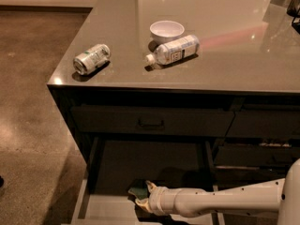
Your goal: Pick sponge from middle drawer and place on counter
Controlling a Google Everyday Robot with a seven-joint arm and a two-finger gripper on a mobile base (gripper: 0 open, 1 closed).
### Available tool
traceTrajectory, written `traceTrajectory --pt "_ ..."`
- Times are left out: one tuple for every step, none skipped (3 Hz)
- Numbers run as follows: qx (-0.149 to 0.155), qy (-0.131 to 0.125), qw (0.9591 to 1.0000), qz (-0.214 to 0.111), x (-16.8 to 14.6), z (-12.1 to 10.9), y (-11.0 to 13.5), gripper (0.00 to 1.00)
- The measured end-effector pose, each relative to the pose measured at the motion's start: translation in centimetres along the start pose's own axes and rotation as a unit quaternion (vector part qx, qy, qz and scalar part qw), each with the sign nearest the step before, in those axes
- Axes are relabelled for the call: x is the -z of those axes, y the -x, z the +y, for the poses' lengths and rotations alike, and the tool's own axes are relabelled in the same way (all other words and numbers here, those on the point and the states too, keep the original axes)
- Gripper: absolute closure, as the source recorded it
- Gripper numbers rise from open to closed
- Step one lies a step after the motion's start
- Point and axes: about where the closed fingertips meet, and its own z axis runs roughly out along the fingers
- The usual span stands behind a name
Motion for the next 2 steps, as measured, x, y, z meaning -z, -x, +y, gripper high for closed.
traceTrajectory --pt "0.0 0.005 0.9999 -0.014 0.2 0.0 0.5 1.0" --pt "0.052 -0.007 0.9971 -0.056 1.6 -2.3 3.3 1.0"
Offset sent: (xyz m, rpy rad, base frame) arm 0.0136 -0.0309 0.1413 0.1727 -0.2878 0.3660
